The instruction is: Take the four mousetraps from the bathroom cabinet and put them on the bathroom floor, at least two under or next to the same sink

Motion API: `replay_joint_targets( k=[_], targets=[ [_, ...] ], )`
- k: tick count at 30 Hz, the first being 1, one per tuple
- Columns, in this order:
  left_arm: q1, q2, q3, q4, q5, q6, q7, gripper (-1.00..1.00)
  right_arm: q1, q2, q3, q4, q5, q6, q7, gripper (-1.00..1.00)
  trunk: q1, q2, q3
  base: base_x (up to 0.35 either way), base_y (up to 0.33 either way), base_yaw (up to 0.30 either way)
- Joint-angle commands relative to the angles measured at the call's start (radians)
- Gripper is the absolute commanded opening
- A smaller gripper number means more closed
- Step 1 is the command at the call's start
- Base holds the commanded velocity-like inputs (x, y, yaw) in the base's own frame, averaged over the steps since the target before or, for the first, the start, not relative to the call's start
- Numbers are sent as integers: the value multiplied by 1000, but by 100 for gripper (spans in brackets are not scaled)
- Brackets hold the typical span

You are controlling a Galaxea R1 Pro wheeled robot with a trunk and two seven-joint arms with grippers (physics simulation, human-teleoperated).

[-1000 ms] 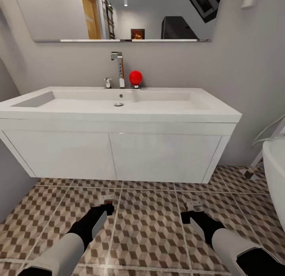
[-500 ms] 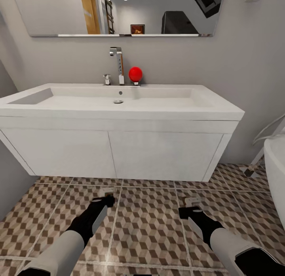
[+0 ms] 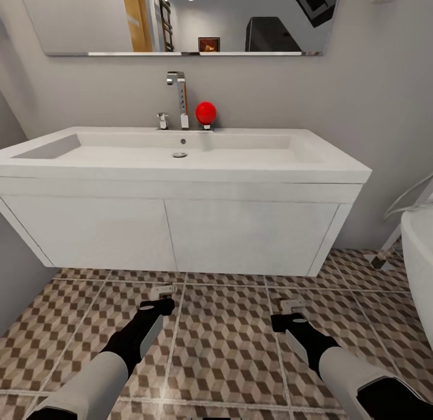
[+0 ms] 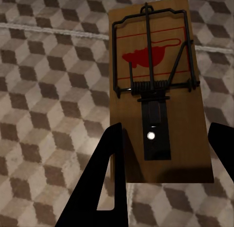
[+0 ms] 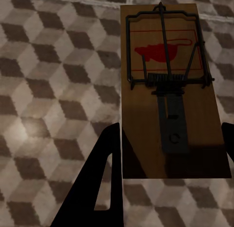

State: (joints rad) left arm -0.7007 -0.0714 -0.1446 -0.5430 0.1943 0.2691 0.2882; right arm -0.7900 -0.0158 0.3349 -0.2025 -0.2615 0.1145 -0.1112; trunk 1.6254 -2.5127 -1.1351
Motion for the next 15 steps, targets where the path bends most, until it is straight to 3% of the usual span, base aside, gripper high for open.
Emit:
replay_joint_targets(
  k=[1,8,15],
  targets=[
    [0,1,-7,-2,11,4,10,-100,0,-1,9,-3,-9,7,-5,-100,0,0,-1,0,0,0],
    [0,1,-7,-2,10,4,11,-100,0,-1,9,-30,-6,9,-15,-100,0,0,-1,0,0,0],
    [0,0,-6,-2,10,5,11,-100,0,-1,10,-81,-2,9,-108,-100,1,-1,-9,0,0,0]
  ],
)
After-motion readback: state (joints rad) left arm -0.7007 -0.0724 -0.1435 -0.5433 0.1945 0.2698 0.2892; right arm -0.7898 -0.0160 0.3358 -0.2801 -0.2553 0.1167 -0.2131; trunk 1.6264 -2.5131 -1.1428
